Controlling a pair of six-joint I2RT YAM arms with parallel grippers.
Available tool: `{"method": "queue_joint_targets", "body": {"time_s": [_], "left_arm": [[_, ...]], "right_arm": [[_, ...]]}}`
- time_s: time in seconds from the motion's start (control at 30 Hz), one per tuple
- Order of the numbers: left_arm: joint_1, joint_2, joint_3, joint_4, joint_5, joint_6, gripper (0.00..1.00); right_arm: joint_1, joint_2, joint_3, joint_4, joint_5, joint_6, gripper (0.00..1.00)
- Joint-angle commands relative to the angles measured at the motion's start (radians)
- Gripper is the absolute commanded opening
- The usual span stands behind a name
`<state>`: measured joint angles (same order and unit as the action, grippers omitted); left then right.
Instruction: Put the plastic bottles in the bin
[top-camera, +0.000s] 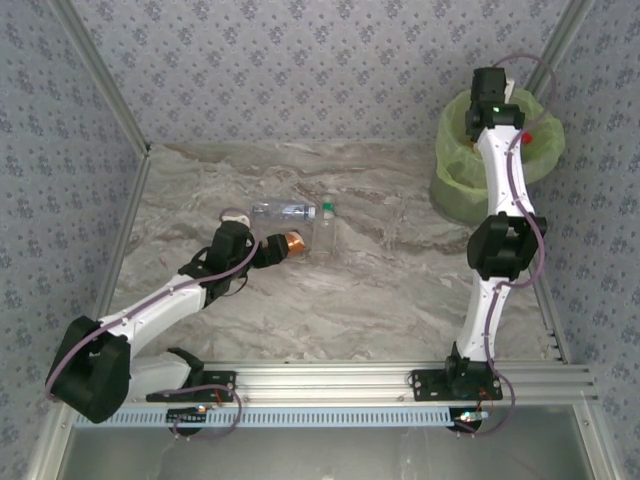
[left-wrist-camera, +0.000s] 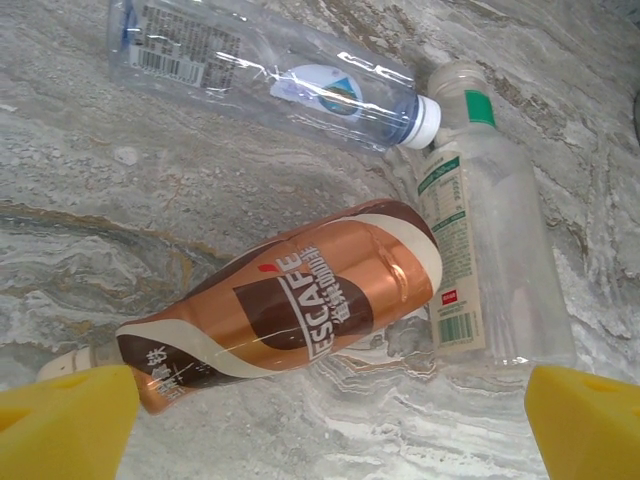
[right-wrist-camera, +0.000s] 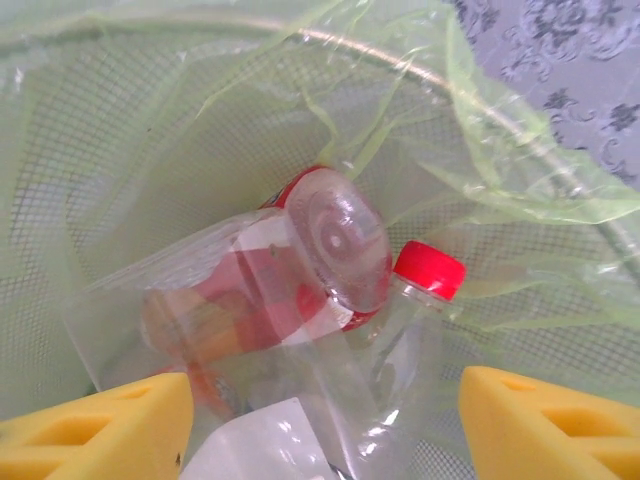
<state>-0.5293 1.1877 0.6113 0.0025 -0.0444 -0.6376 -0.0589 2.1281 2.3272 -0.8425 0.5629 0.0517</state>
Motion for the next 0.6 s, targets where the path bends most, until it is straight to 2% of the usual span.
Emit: {"method": "queue_joint_targets", "body": {"time_s": [0.0, 0.23, 0.33, 0.47, 0.57], "left_arm": [[0.012, -0.004, 0.045, -0.053, -0.049, 0.012, 0.99], [0.026, 0.093, 0.165, -0.195, -0.088, 0.153, 0.99], [0.028, 0.172, 0.207, -0.21, -0.113, 0.205, 0.99], [0.032, 0.278, 0.246, -0.169, -0.051, 0.308, 0.99], [0.032, 0.34, 0.259, -0.127, 0.0, 0.38, 0.99]], "right_arm": [[-0.002, -0.091, 0.01, -0.001, 0.018, 0.011, 0.73], [0.024, -0.286, -0.186, 0.12, -0.109, 0.068, 0.8], [0.037, -0.379, -0.284, 0.17, -0.178, 0.091, 0.87], [0.059, -0.503, -0.424, 0.231, -0.268, 0.108, 0.95], [0.081, -0.583, -0.52, 0.267, -0.294, 0.119, 0.98]]}}
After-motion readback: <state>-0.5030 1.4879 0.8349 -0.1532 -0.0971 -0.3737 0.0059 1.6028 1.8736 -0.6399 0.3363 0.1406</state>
